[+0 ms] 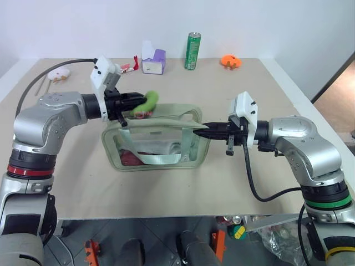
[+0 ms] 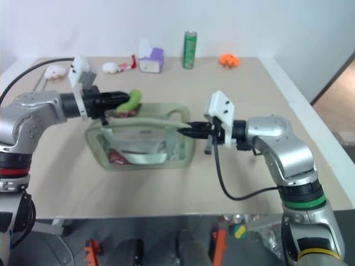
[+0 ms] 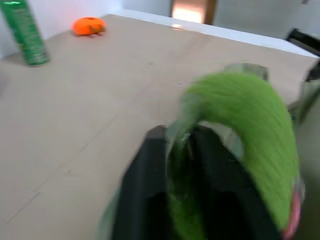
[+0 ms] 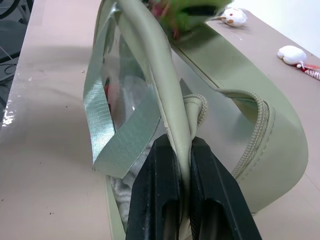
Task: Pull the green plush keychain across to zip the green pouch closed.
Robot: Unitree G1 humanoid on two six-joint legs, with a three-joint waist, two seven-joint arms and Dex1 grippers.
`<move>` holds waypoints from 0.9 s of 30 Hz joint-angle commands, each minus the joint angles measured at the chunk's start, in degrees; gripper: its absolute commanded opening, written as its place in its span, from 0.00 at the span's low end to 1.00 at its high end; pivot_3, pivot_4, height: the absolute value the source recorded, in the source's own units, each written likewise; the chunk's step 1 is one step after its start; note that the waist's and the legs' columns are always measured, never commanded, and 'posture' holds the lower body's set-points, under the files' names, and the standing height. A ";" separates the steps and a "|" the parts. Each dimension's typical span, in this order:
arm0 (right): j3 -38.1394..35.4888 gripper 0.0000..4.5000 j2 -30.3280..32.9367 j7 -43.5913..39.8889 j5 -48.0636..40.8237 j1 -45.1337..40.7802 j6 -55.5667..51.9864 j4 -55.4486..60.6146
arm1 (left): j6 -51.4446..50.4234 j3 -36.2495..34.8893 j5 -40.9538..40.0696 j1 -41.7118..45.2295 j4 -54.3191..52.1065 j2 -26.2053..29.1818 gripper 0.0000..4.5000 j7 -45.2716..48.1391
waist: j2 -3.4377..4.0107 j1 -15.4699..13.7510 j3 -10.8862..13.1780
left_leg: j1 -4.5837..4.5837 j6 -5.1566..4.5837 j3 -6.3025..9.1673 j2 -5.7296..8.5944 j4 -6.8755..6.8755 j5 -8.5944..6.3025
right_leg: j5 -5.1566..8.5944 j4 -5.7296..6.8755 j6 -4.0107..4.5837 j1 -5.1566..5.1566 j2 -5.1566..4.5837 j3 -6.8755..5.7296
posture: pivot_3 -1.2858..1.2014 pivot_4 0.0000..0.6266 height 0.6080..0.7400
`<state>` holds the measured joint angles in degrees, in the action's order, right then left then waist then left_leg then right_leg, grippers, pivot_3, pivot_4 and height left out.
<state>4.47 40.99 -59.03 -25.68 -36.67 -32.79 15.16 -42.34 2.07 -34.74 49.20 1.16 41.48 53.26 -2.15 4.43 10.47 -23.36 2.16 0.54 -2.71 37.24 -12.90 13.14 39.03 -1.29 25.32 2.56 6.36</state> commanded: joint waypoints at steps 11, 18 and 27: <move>-1.93 0.00 0.42 1.09 -0.99 -0.26 -0.11 2.81 | -1.60 -7.72 -3.92 1.91 -3.62 4.03 0.96 6.87 | 0.01 0.01 0.01 | 0.02 0.00 0.00 0.00 0.04 0.00 | -0.01 0.01 -0.01 -0.02 -0.01 0.00 | 0.52 0.24 1.00; -1.72 0.00 0.37 0.56 -1.04 -0.86 0.22 2.24 | -4.53 -14.67 -6.87 -0.62 -1.56 7.90 0.96 7.01 | 0.03 0.13 0.02 | 0.02 -0.02 0.00 -0.02 0.02 -0.01 | 0.00 0.01 0.00 0.00 0.00 -0.01 | 0.52 0.24 1.00; -1.35 0.00 0.08 -0.06 -0.90 -1.99 0.71 1.42 | -4.64 -11.01 -5.62 -4.40 -5.50 8.70 0.96 8.38 | 0.01 -0.06 0.04 | 0.01 -0.02 -0.01 -0.01 0.10 -0.01 | -0.01 0.01 -0.01 -0.02 -0.02 -0.02 | 0.52 0.24 1.00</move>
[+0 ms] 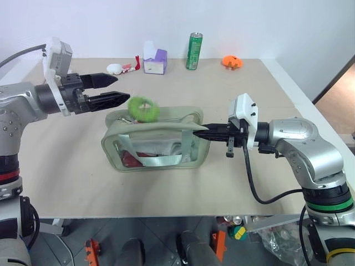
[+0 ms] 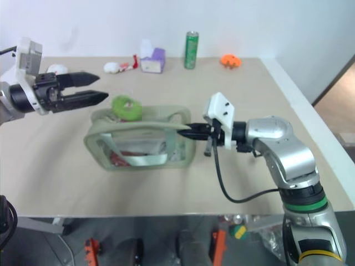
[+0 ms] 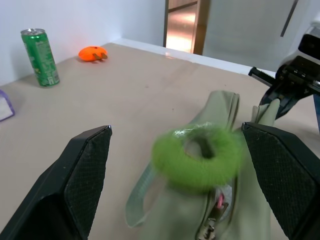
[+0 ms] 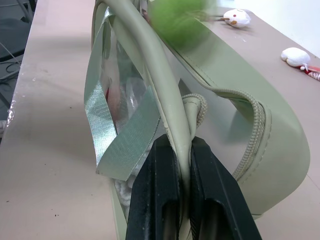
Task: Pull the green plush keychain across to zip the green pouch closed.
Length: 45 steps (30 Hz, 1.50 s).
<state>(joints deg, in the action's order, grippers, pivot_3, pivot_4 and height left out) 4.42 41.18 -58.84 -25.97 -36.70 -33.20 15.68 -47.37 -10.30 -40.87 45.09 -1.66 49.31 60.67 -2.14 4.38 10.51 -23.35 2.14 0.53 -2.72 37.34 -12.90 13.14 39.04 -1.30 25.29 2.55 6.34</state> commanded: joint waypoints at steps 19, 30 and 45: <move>-2.43 0.00 0.77 0.93 -1.20 -0.02 -0.02 3.08 | -4.12 -14.80 -9.26 -12.74 -2.57 10.83 0.96 8.82 | 0.05 0.15 0.04 | 0.01 -0.03 0.02 -0.04 -0.06 -0.02 | 0.05 0.02 0.08 0.03 0.00 -0.05 | 0.52 0.24 1.00; -2.03 0.00 0.32 0.95 -1.32 -0.40 0.03 2.83 | -1.34 -8.88 -5.96 -26.74 -12.00 7.66 0.96 5.73 | 0.04 0.04 0.06 | 0.03 -0.03 -0.03 -0.04 -0.05 -0.02 | 0.05 0.02 0.08 0.03 -0.02 -0.02 | 0.52 0.24 1.00; -2.86 0.00 1.37 1.88 -1.88 0.83 -1.40 4.67 | 0.87 -4.42 -3.77 -18.78 -6.68 2.17 0.40 1.21 | 0.03 -0.05 0.06 | 0.02 -0.03 -0.01 -0.03 -0.03 -0.02 | 0.03 0.02 0.09 0.02 0.00 -0.02 | 0.52 0.24 1.00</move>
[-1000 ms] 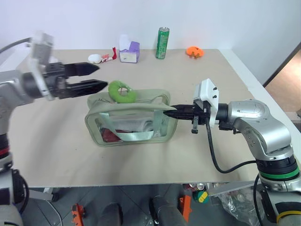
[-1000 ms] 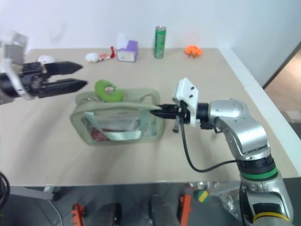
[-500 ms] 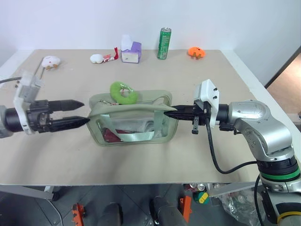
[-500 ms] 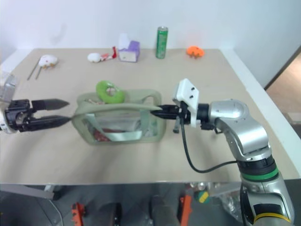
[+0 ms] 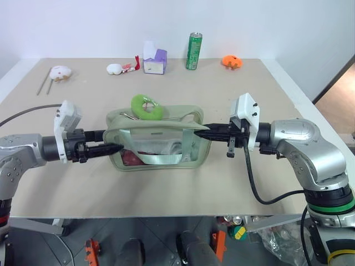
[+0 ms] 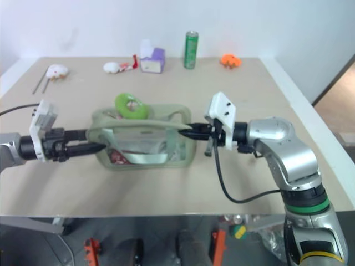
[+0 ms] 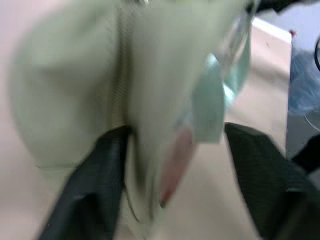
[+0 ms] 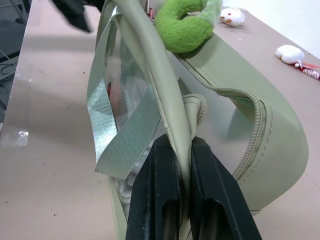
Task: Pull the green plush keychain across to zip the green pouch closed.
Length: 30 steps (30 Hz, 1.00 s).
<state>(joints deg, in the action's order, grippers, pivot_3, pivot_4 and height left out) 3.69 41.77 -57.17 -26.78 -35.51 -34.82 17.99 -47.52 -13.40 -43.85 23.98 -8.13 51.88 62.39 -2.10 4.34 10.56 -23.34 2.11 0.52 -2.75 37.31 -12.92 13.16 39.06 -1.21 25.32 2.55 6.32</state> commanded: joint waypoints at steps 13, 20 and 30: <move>-4.45 0.27 0.68 -0.54 -4.99 -0.23 -2.46 1.14 | 0.43 -1.29 -1.30 3.04 -2.00 -0.14 0.00 -0.58 | 0.00 0.03 0.00 | -0.01 0.00 0.01 0.00 -0.01 0.00 | 0.00 0.00 0.00 0.00 0.00 0.00 | 0.52 0.24 1.00; -8.82 0.80 6.32 -2.63 -8.29 3.27 -6.85 0.66 | 1.10 0.57 -0.16 2.81 -2.94 -0.13 0.00 0.39 | 0.00 -0.11 0.00 | -0.01 0.00 0.02 0.01 -0.01 0.00 | 0.01 0.00 0.00 -0.02 -0.01 -0.01 | 0.52 0.24 1.00; -18.07 0.95 3.37 3.22 -15.99 -10.05 -7.50 -7.06 | 5.15 6.23 5.40 0.06 -4.64 1.29 0.00 2.87 | 0.05 0.09 0.02 | 0.12 -0.01 -0.05 0.03 0.07 0.01 | -0.11 0.00 -0.07 -0.10 -0.01 0.06 | 0.52 0.24 1.00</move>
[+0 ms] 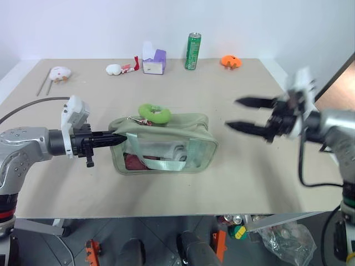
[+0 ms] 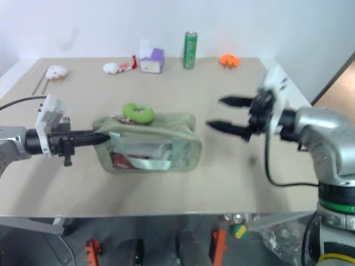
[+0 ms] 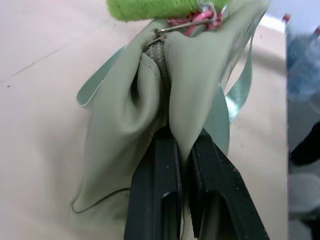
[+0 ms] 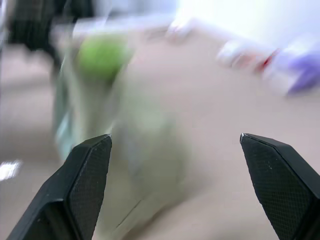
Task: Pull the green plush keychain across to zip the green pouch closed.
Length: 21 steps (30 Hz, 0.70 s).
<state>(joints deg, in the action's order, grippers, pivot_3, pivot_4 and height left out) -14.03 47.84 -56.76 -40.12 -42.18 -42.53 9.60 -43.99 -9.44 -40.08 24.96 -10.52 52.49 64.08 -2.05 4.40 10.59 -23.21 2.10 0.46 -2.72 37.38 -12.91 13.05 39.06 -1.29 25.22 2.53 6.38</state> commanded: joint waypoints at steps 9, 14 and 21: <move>15.63 0.95 -8.05 3.34 7.86 -6.20 7.10 8.21 | 2.99 3.91 2.67 -1.95 -3.74 0.40 0.00 2.13 | -0.02 -0.34 -0.02 | -0.10 0.01 -0.01 0.10 -0.01 -0.01 | 0.11 -0.03 -0.13 0.00 -0.16 -0.02 | 0.52 0.24 1.00; 21.75 0.95 -4.79 -0.90 17.70 -7.51 16.41 7.58 | 3.15 3.98 2.47 -1.92 -3.70 0.33 0.00 2.12 | -0.02 -0.53 -0.02 | -0.12 0.01 0.00 0.19 0.00 -0.01 | 0.14 -0.04 -0.17 -0.01 -0.28 -0.04 | 0.52 0.24 1.00; 25.43 0.95 -4.90 -3.50 26.13 -9.53 26.68 5.53 | 3.32 3.82 2.32 -1.79 -3.30 0.37 0.00 2.45 | -0.02 -0.50 -0.02 | -0.09 0.01 -0.02 0.18 0.02 -0.01 | 0.13 -0.03 -0.17 -0.01 -0.27 -0.05 | 0.52 0.24 1.00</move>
<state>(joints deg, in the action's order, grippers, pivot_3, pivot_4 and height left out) 11.58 43.10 -59.89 -15.96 -49.54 -19.17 15.07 -40.33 -7.57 -38.15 23.94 -12.91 52.67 65.65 -2.07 3.89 10.57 -23.31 2.11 0.44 -2.54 37.40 -12.92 13.18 39.03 -1.46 25.20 2.26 6.33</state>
